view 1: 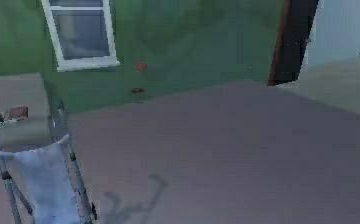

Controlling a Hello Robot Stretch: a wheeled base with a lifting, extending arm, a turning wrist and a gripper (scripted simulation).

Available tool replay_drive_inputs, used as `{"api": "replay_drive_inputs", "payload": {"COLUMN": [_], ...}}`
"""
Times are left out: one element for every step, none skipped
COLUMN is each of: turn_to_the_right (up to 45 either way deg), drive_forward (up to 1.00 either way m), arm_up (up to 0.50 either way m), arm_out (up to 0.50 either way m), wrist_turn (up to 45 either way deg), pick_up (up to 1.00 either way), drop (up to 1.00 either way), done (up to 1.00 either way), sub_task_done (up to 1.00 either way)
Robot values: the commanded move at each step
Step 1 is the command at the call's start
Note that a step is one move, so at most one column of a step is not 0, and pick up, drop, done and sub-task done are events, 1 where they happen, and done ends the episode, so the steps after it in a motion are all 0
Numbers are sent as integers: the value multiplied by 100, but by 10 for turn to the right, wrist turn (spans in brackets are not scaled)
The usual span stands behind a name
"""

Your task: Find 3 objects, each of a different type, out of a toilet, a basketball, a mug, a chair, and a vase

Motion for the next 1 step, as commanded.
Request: {"api": "replay_drive_inputs", "payload": {"turn_to_the_right": [360], "drive_forward": [0], "arm_up": [0], "arm_out": [0], "wrist_turn": [0], "pick_up": [0], "drop": [0], "done": [0], "sub_task_done": [0]}}
